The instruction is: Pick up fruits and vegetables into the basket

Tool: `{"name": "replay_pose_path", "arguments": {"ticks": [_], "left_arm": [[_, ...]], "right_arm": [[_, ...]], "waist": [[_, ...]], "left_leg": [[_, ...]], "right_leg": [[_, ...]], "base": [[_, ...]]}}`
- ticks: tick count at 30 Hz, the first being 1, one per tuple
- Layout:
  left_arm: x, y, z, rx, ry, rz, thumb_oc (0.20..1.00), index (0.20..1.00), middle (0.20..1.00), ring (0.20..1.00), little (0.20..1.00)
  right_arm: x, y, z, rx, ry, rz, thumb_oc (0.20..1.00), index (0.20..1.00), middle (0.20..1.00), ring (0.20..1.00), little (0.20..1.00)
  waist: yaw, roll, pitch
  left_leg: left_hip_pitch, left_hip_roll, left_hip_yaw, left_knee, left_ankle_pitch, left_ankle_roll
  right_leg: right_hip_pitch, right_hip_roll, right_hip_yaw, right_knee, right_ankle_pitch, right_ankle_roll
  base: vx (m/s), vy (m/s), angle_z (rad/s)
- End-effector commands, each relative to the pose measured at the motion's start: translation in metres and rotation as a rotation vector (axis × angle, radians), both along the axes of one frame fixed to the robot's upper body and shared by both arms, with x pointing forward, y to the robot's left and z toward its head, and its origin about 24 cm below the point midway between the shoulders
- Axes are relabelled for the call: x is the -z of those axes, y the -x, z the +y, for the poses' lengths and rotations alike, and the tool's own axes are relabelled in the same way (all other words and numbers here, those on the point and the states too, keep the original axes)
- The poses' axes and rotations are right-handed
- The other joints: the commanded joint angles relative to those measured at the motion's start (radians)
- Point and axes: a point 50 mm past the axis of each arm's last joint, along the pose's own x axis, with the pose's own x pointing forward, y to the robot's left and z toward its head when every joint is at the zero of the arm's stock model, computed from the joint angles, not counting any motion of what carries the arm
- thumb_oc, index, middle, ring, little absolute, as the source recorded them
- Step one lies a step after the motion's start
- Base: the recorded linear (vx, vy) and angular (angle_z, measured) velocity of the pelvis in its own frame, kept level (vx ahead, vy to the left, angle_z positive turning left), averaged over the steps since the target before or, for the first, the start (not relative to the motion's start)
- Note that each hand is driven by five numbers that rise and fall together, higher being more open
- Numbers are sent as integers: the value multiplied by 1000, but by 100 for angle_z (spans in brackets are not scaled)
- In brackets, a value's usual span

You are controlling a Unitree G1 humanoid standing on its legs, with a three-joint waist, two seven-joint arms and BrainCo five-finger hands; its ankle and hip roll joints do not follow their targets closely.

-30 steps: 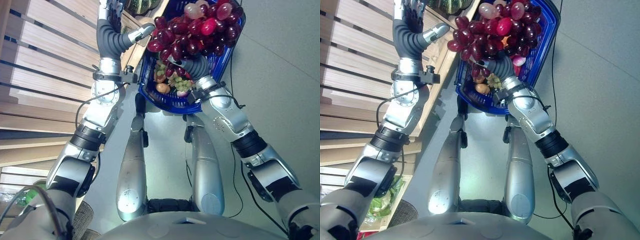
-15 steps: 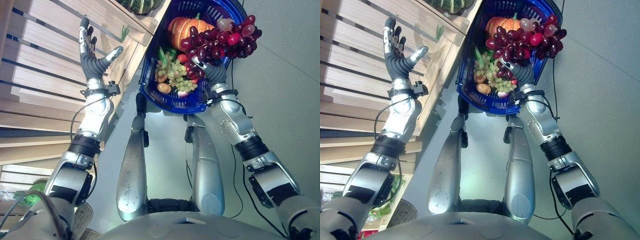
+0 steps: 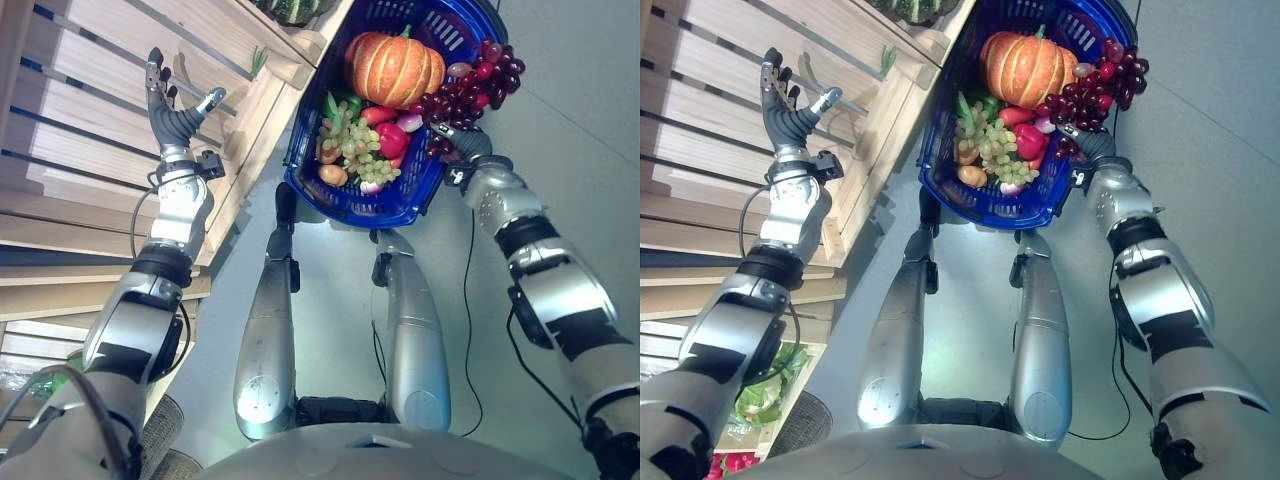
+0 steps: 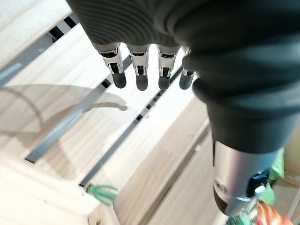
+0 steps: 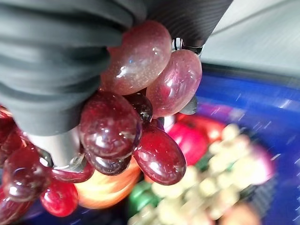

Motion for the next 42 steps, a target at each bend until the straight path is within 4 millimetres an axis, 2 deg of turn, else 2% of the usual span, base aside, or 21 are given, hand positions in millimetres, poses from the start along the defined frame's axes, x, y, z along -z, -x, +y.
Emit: {"name": "replay_pose_path", "arguments": {"ticks": [1, 5, 11, 13, 14, 15, 16, 17, 30, 35, 39, 42], "left_arm": [[-7, -1, 3, 23, 3, -30, 1000, 1000, 1000, 1000, 1000], [-5, -2, -2, 49, -1, -20, 1000, 1000, 1000, 1000, 1000], [-2, -2, -13, 77, 0, -26, 1000, 1000, 1000, 1000, 1000], [-2, -2, -16, 85, -1, -29, 1000, 1000, 1000, 1000, 1000], [-2, -2, -17, 86, -2, -30, 1000, 1000, 1000, 1000, 1000], [-2, -1, -17, 88, -4, -31, 1000, 1000, 1000, 1000, 1000], [-2, -1, -18, 88, -2, -33, 1000, 1000, 1000, 1000, 1000], [-2, -1, -18, 88, -2, -33, 1000, 1000, 1000, 1000, 1000], [4, 1, -21, 94, 0, -22, 1000, 1000, 1000, 1000, 1000], [12, 3, -17, 87, -17, 9, 1000, 1000, 1000, 1000, 1000], [27, 5, -12, 77, -54, 77, 1000, 1000, 1000, 1000, 1000], [50, 12, -1, 49, -116, 170, 1000, 1000, 1000, 1000, 1000]], "right_arm": [[-16, -1, -12, -35, 82, 39, 200, 200, 200, 200, 200], [-16, 0, -17, -28, 120, 91, 200, 200, 200, 200, 200], [-13, 2, -21, -33, 278, 202, 200, 200, 200, 200, 200], [-10, 3, -22, -38, 294, 237, 238, 238, 238, 238, 238], [-9, 4, -22, -37, 296, 246, 319, 319, 319, 319, 319], [-7, 4, -23, -32, 298, 256, 702, 702, 702, 702, 702], [-6, 5, -23, -34, 301, 266, 940, 940, 940, 940, 940], [-5, 5, -23, -32, 302, 272, 1000, 1000, 1000, 1000, 1000], [-5, 6, -26, 5, 281, 264, 1000, 1000, 1000, 1000, 1000], [-2, 6, -24, 4, 257, 226, 1000, 1000, 1000, 1000, 1000], [5, 6, -22, 9, 242, 168, 1000, 1000, 1000, 1000, 1000], [12, 9, -23, 55, 211, 78, 1000, 1000, 1000, 1000, 1000]], "waist": [[4, 50, -30], [13, 57, -30], [20, 66, -30], [23, 69, -30], [23, 70, -30], [24, 70, -30], [24, 71, -30], [24, 71, -30], [25, 71, -30], [22, 65, -30], [17, 58, -30], [11, 50, -30]], "left_leg": [[-40, -119, 38, 75, -80, 57], [-57, -123, 30, 85, -80, 60], [-74, -130, 23, 84, -77, 64], [-78, -131, 22, 83, -75, 64], [-79, -132, 22, 84, -75, 64], [-81, -132, 21, 85, -75, 65], [-82, -133, 20, 85, -75, 66], [-83, -133, 20, 86, -76, 66], [-65, -137, 14, 85, -80, 71], [-5, -139, 14, 54, -80, 74], [75, -133, 12, 27, -82, 74], [186, -123, 12, -29, -71, 70]], "right_leg": [[56, 67, -79, -37, -44, 24], [36, 67, -80, -22, -43, 25], [16, 69, -79, -20, -40, 26], [10, 70, -79, -18, -40, 26], [9, 70, -79, -17, -40, 26], [8, 71, -78, -17, -40, 26], [6, 71, -78, -16, -40, 26], [6, 72, -78, -16, -40, 26], [21, 75, -69, -19, -39, 26], [78, 78, -62, -52, -30, 31], [153, 74, -56, -83, -25, 37], [262, 64, -44, -144, -7, 47]], "base": [[0, 0, 0], [5, -6, 6], [-1, 0, 5], [3, 7, 3], [0, 0, 0], [0, 0, 0], [0, 0, 0], [0, 0, 0], [0, 0, 0], [-1, 6, 0], [1, 38, -1], [8, 46, -4]]}}
